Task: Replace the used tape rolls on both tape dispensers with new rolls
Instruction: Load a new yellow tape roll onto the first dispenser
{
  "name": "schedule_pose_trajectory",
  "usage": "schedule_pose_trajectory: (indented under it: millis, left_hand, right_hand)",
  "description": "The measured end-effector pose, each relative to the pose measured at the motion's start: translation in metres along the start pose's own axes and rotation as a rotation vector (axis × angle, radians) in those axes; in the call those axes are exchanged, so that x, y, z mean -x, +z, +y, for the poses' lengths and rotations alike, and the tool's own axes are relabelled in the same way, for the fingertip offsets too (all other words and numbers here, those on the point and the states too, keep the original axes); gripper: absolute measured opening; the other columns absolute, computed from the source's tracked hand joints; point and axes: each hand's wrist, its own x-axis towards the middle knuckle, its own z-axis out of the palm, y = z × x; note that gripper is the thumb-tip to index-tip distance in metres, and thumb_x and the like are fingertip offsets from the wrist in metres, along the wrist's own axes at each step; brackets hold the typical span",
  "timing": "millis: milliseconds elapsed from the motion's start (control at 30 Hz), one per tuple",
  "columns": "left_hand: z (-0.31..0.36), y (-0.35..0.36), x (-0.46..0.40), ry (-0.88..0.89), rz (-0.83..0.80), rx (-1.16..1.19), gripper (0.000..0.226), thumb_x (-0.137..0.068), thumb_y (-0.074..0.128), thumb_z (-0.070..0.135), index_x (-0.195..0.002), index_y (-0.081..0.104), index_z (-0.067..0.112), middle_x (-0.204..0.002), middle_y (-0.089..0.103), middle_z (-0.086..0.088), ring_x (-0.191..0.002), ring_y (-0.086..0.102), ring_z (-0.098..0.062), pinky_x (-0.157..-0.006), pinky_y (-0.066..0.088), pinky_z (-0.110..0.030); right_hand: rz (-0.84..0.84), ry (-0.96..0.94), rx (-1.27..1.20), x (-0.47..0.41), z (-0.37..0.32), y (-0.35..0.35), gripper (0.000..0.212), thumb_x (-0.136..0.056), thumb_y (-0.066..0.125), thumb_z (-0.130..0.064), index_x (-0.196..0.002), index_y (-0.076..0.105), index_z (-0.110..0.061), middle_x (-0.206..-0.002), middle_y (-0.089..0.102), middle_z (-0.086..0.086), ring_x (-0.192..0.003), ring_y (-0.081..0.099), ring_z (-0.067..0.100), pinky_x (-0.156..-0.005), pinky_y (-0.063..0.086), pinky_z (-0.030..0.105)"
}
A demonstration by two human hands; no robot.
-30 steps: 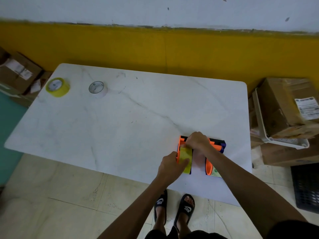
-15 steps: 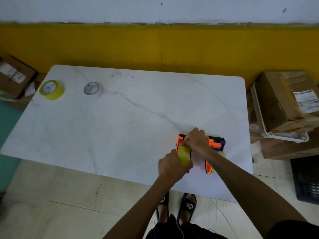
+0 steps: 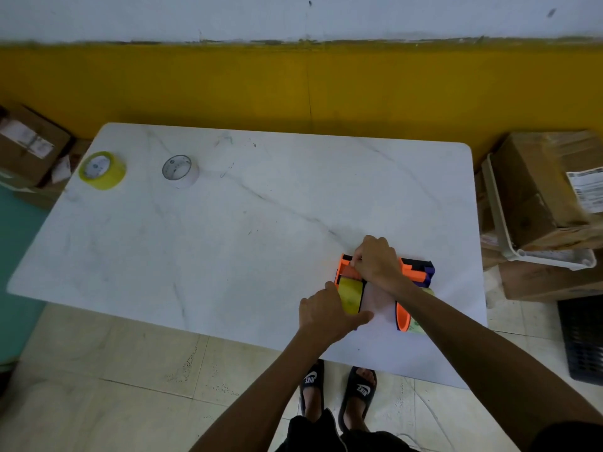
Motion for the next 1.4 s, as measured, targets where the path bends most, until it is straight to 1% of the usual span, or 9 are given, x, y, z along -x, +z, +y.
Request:
schedule_pose_trajectory:
  millis: [133, 333, 467, 700, 867, 1100, 1267, 1333, 1400]
  left_hand:
    - [-0.004, -0.004, 0.000, 0.002, -0.022, -0.027, 0.083, -0.064, 0.057, 0.083, -0.109, 0.051, 0.013, -0.103, 0.066, -0.005, -0.094, 0.065, -0.027, -0.083, 0.049, -0.039]
    - [-0.009, 0.005, 0.016, -0.035, -0.038, 0.041, 0.067, -0.065, 0.061, 0.073, -0.097, 0.044, 0.017, -0.084, 0.055, 0.004, -0.089, 0.064, -0.025, -0.076, 0.042, -0.035]
    - [-0.016, -0.001, 0.010, -0.016, -0.033, -0.016, 0.069, -0.065, 0.063, 0.069, -0.105, 0.049, 0.014, -0.095, 0.065, -0.003, -0.088, 0.064, -0.026, -0.081, 0.044, -0.038]
    - [-0.024, 0.002, 0.010, 0.014, -0.054, -0.049, 0.078, -0.062, 0.061, 0.075, -0.109, 0.047, 0.015, -0.095, 0.066, 0.000, -0.088, 0.064, -0.024, -0.085, 0.042, -0.040]
    - [-0.028, 0.003, 0.006, 0.014, -0.065, 0.008, 0.064, -0.063, 0.063, 0.065, -0.104, 0.048, 0.018, -0.085, 0.062, 0.004, -0.081, 0.065, -0.021, -0.080, 0.051, -0.036]
    - [-0.038, 0.013, 0.016, -0.036, -0.038, 0.320, 0.044, -0.062, 0.071, 0.032, -0.098, 0.048, 0.021, -0.081, 0.064, 0.002, -0.072, 0.065, -0.018, -0.062, 0.057, -0.036]
    - [-0.051, 0.017, 0.027, 0.021, -0.012, 0.399, 0.039, -0.066, 0.072, 0.030, -0.097, 0.049, 0.024, -0.077, 0.065, 0.003, -0.068, 0.065, -0.014, -0.062, 0.057, -0.033]
    - [-0.055, 0.016, 0.031, 0.047, 0.019, 0.421, 0.039, -0.067, 0.073, 0.034, -0.097, 0.049, 0.027, -0.077, 0.064, 0.004, -0.069, 0.064, -0.012, -0.062, 0.056, -0.031]
    - [-0.058, 0.013, 0.035, 0.070, 0.051, 0.442, 0.039, -0.068, 0.073, 0.035, -0.098, 0.049, 0.030, -0.078, 0.063, 0.005, -0.070, 0.063, -0.011, -0.061, 0.054, -0.029]
  right_hand:
    - [0.036, -0.071, 0.172, -0.007, 0.007, -0.002, 0.018, -0.084, 0.052, 0.000, -0.087, 0.070, 0.000, -0.100, 0.058, 0.015, -0.093, 0.056, 0.033, -0.072, 0.045, 0.035]
    - [0.066, -0.125, 0.041, -0.028, 0.024, 0.009, 0.021, -0.084, 0.050, 0.002, -0.077, 0.070, 0.004, -0.088, 0.059, 0.020, -0.082, 0.054, 0.037, -0.069, 0.048, 0.042]
    - [0.118, -0.169, 0.008, -0.041, 0.031, 0.016, 0.020, -0.084, 0.052, -0.001, -0.075, 0.070, 0.001, -0.083, 0.059, 0.019, -0.076, 0.054, 0.038, -0.069, 0.045, 0.041]
    - [0.217, -0.124, -0.033, -0.062, 0.038, 0.005, 0.023, -0.091, 0.053, -0.004, -0.086, 0.075, 0.001, -0.087, 0.060, 0.018, -0.082, 0.053, 0.038, -0.069, 0.046, 0.037]
    - [0.226, -0.119, -0.058, -0.071, 0.039, 0.002, 0.023, -0.093, 0.053, -0.008, -0.093, 0.075, -0.002, -0.092, 0.060, 0.015, -0.089, 0.053, 0.034, -0.070, 0.049, 0.039]
    - [0.143, -0.018, -0.100, -0.063, 0.042, 0.005, 0.026, -0.092, 0.049, -0.012, -0.094, 0.075, -0.009, -0.095, 0.059, 0.012, -0.092, 0.057, 0.030, -0.071, 0.051, 0.039]
    - [-0.014, -0.048, -0.165, -0.062, 0.046, -0.012, 0.020, -0.090, 0.058, -0.013, -0.095, 0.076, -0.004, -0.100, 0.072, 0.010, -0.092, 0.065, 0.024, -0.079, 0.051, 0.033]
    - [-0.092, -0.035, -0.266, -0.060, 0.046, -0.018, 0.017, -0.089, 0.062, -0.012, -0.094, 0.075, -0.002, -0.092, 0.073, 0.008, -0.080, 0.064, 0.016, -0.072, 0.050, 0.025]
    - [-0.206, 0.022, -0.431, -0.056, 0.045, -0.023, 0.013, -0.088, 0.065, -0.009, -0.092, 0.074, -0.001, -0.082, 0.070, 0.008, -0.071, 0.063, 0.016, -0.061, 0.052, 0.020]
